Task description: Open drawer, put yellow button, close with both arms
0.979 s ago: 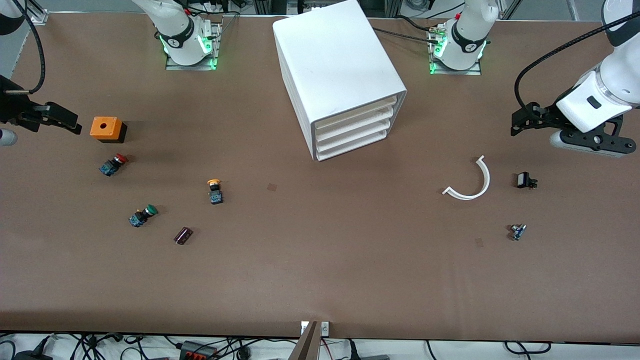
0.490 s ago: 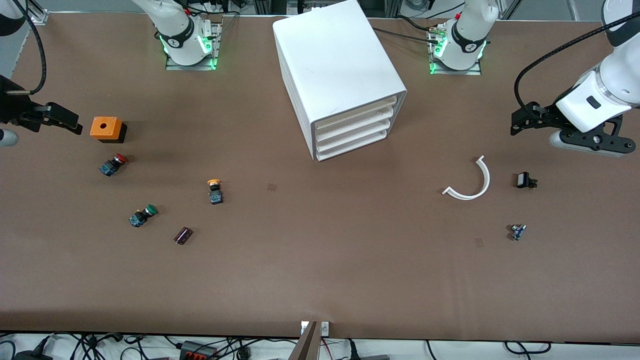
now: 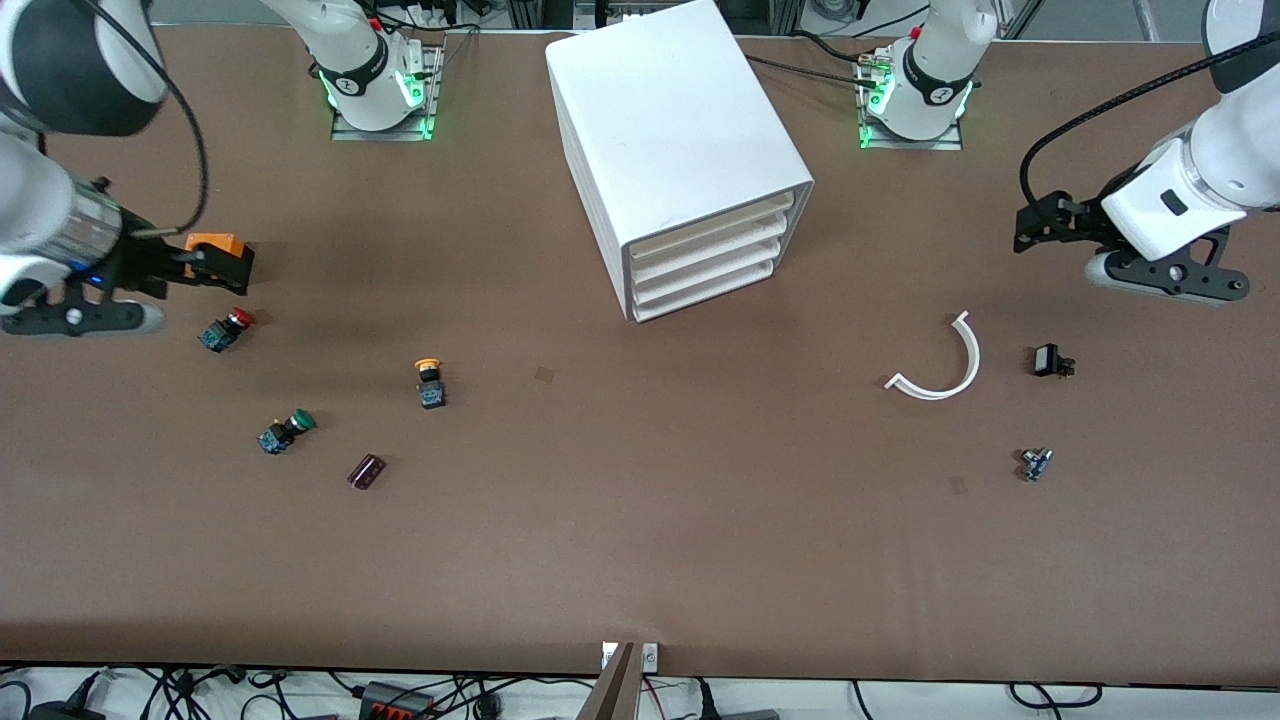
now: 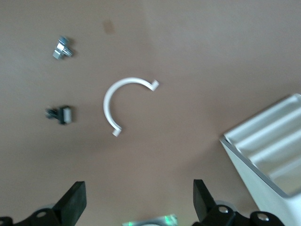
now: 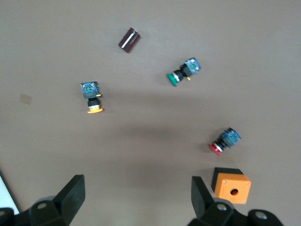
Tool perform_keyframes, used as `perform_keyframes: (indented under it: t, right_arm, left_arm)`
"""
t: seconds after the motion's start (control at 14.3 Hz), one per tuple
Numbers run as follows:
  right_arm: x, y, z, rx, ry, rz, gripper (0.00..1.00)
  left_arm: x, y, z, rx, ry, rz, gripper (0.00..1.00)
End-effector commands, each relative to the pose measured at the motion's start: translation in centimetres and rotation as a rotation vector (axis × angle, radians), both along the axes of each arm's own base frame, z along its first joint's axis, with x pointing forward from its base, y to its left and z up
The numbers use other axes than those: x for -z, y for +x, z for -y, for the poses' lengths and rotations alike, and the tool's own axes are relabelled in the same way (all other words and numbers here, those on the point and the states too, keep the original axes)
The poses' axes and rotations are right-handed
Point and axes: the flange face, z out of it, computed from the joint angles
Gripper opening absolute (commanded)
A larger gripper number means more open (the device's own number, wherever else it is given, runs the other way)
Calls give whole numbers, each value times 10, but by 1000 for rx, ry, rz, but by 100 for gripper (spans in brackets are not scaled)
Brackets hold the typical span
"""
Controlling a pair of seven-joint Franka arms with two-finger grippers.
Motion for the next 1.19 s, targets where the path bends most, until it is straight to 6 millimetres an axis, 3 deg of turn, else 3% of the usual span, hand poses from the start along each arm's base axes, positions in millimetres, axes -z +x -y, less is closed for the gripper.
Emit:
perform_keyframes:
  t: [0.0,0.21,0.42,0.7,0.98,1.12]
  right_arm:
    - [22,7,-26,-33,3,-15,100]
    - [58,16,-52,-73,-4,-47,100]
    - [92,25,-74,-106,-8,-54,100]
    - [147,34,-86,-120,-15,-100,100]
    - [204,42,-103,-122,12,-110,100]
    - [230,44,-108,-99,46,-119,100]
  left_arm:
    - [8,-5,13,26,-81,-104,100]
    - [33,-13,41,69,-237,-280,100]
    - [79,-5,54,114,-362,-384,100]
    - [154,14,96,210,-595,-269,100]
    - [211,-7,137,199,-756,-151,100]
    - [225,-19,143,185,-859,-130,100]
